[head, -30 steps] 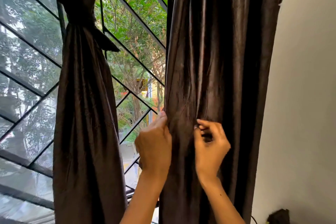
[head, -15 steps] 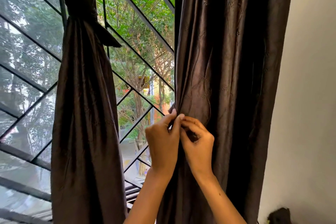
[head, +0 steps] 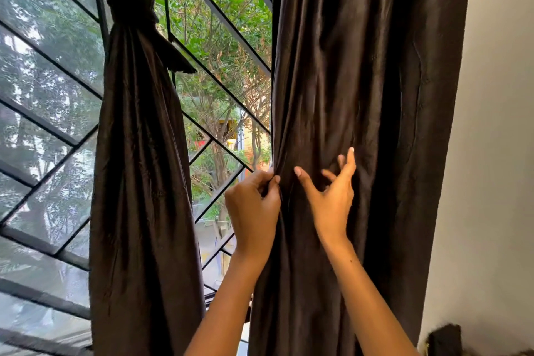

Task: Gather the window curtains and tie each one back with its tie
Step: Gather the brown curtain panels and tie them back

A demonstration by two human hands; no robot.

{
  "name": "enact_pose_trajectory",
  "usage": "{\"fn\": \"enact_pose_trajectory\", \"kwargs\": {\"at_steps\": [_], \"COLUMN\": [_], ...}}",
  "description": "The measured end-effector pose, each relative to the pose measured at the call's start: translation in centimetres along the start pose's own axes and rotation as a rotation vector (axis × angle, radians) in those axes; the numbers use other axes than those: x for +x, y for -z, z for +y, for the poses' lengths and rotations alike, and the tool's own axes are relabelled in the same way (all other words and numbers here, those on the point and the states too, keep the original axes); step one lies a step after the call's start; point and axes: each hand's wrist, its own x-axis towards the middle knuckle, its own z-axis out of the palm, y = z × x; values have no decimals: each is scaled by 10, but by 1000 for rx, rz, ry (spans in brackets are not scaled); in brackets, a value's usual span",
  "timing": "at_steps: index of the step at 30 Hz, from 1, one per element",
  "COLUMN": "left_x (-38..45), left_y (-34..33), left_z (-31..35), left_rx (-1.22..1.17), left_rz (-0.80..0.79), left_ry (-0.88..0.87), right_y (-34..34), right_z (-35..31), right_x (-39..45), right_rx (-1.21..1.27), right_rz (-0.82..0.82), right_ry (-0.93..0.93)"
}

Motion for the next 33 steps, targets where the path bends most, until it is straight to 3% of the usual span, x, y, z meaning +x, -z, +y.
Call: {"fn": "enact_pose_trajectory", "kwargs": {"at_steps": [2,4,11,16,24,26,30,33], "left_x": [1,2,2,-4,-5,-2,0,-2], "left_y": [2,3,2,1,2,1,0,-1], "left_z": [-2,-4,-5,-3,-3,-3,-4,-4], "left_rx": [-18,-11,29,-22,-68,-45,4,20], "left_rz": [4,1,-56,-53,-62,-41,-1,-5], "left_ry": [13,21,18,-17,-20,-5,-11,-20], "right_y": [-3,-7,-9,-13,-5,1,12,12], "right_z": [-2,-1,-10,-1,5,2,-2,-9], "right_x": [5,7,-36,-57,-52,-47,-24,-23], "right_rx": [115,30,-227,-191,-46,-65,-136,-119], "right_rz": [-105,-135,190,-18,-198,-159,117,125], "right_ry": [-97,-66,294,385,400,405,303,237]}}
